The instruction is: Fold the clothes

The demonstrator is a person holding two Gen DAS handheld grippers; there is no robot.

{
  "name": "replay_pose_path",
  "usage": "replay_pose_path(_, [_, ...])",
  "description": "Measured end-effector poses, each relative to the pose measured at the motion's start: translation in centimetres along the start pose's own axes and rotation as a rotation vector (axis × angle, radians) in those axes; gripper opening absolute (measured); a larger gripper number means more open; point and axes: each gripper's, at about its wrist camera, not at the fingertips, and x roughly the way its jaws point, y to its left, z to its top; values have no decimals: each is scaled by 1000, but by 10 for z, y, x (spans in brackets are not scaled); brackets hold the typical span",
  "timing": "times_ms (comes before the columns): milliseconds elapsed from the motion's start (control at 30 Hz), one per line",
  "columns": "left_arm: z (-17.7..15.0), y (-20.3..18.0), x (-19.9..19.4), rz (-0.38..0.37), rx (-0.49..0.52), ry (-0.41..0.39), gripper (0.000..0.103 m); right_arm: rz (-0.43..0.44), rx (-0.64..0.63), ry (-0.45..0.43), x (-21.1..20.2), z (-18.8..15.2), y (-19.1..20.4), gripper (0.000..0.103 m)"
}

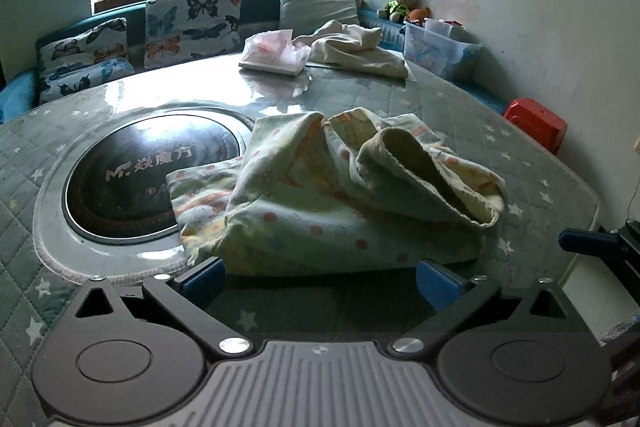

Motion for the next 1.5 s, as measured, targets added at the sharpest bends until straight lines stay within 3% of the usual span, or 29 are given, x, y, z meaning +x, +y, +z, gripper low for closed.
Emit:
replay_pose_path(700, [9, 2, 8, 21, 8, 11, 103, -29, -14, 54, 16, 1, -5, 103])
replay_pose_path(1500, [40, 20, 27, 58, 1, 27, 103, -17, -58, 19, 22, 26, -11, 103])
